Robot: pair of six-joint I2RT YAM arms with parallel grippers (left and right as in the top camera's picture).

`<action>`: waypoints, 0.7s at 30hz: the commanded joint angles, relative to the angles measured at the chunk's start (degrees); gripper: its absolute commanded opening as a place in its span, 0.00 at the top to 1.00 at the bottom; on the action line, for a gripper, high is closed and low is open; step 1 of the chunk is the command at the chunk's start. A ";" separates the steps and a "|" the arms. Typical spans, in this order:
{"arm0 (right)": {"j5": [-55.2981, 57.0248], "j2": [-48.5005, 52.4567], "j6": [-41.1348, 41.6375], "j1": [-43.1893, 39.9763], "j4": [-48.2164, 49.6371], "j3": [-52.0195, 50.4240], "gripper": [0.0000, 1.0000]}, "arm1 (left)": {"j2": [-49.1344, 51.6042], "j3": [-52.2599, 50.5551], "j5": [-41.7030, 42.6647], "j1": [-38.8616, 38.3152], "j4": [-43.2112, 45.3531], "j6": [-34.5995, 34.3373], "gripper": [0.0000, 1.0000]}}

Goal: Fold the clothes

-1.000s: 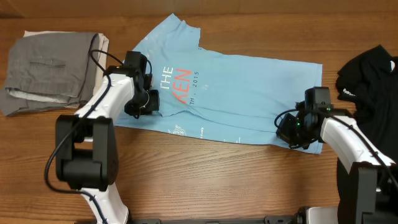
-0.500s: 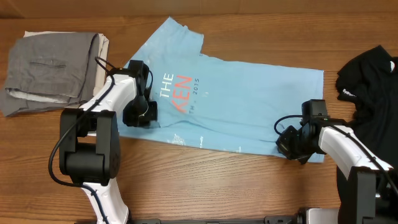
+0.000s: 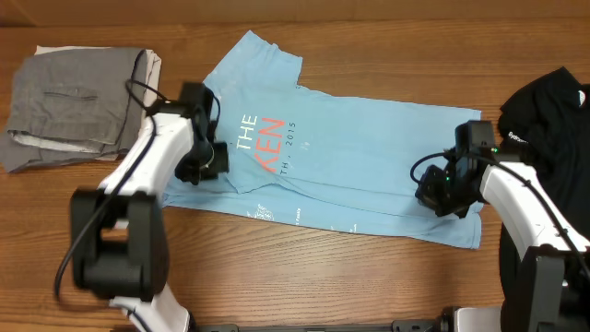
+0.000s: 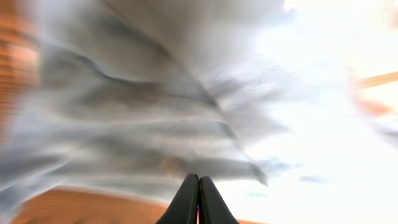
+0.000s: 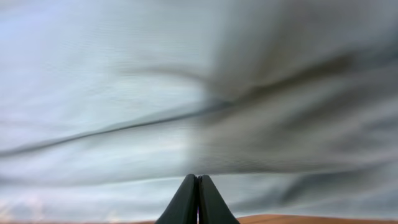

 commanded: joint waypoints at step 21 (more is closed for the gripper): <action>3.85 2.05 -15.17 45.40 17.33 4.15 0.91 | -23.50 7.52 -2.82 14.05 -3.23 -5.22 0.00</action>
